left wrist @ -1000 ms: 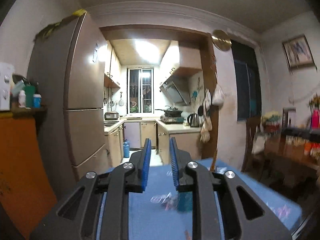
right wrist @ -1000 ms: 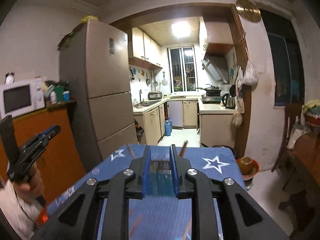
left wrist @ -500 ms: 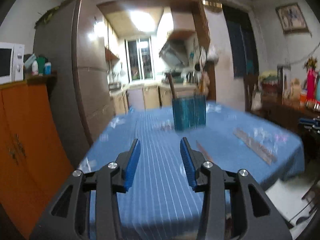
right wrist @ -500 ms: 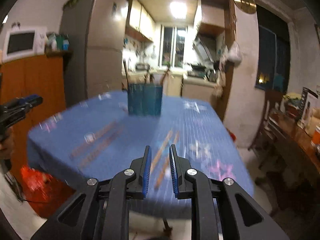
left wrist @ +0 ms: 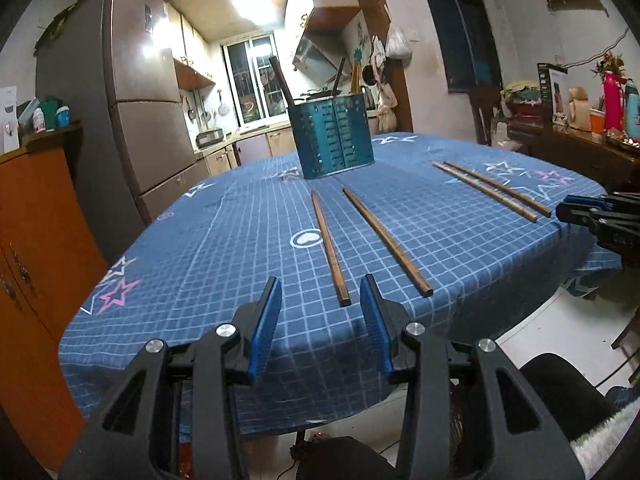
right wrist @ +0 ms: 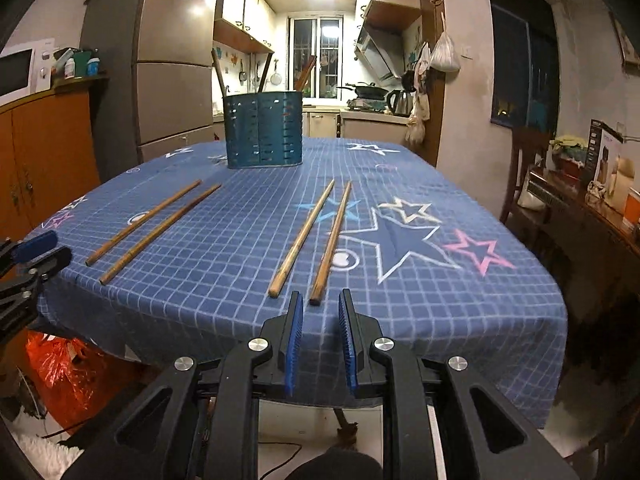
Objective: Organize utensils
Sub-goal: 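Move both open tools back toward the remaining chopsticks, then close the left tool on one chopstick while the right tool grasps another, then lift both chopsticks upright and carry them over the teal holder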
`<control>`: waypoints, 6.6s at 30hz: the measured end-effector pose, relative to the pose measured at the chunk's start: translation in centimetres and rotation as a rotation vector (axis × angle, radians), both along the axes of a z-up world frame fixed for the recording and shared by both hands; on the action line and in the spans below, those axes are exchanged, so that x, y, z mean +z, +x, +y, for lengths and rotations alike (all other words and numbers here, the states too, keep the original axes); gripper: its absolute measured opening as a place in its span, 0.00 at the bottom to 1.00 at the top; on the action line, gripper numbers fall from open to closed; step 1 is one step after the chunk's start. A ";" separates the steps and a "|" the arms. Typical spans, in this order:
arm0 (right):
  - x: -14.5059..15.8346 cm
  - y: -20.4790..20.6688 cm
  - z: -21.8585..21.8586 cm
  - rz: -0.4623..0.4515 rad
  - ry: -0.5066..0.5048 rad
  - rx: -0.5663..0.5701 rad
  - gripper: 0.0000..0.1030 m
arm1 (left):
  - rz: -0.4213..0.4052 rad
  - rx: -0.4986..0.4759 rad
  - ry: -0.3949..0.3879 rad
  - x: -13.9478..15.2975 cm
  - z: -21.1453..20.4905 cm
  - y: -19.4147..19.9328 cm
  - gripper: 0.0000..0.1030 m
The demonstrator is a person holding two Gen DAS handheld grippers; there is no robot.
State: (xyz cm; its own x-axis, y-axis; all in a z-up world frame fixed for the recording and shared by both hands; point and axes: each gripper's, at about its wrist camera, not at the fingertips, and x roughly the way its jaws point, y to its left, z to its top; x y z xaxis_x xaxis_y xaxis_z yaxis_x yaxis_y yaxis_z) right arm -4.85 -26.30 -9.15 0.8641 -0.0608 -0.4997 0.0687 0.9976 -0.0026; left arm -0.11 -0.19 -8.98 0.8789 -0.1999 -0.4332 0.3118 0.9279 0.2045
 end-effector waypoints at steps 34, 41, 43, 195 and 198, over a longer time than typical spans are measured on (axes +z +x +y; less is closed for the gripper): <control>-1.5 2.4 -0.1 -0.055 0.061 -0.088 0.11 | 0.035 -0.024 -0.148 -2.2 -0.9 1.2 0.18; -1.4 2.0 -0.6 -0.060 0.097 -0.098 0.08 | 0.038 -0.026 -0.161 -2.3 -0.6 1.3 0.06; -1.4 1.9 -0.7 -0.060 0.104 -0.096 0.08 | 0.042 -0.025 -0.161 -2.3 -0.6 1.4 0.06; 18.7 7.2 -6.2 -0.309 0.022 0.080 0.07 | -0.008 -0.068 -0.240 16.9 1.6 9.1 0.05; 19.2 8.0 -6.3 -0.303 0.036 0.090 0.07 | 0.006 -0.077 -0.255 18.1 0.9 9.9 0.05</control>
State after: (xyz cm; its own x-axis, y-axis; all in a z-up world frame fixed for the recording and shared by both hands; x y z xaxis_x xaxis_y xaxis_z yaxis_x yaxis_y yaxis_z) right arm 3.20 -32.62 10.05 0.9750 0.0353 -0.2195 -0.0272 0.9988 0.0400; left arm 9.79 0.74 9.14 0.8544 -0.3698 -0.3650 0.3843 0.9225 -0.0348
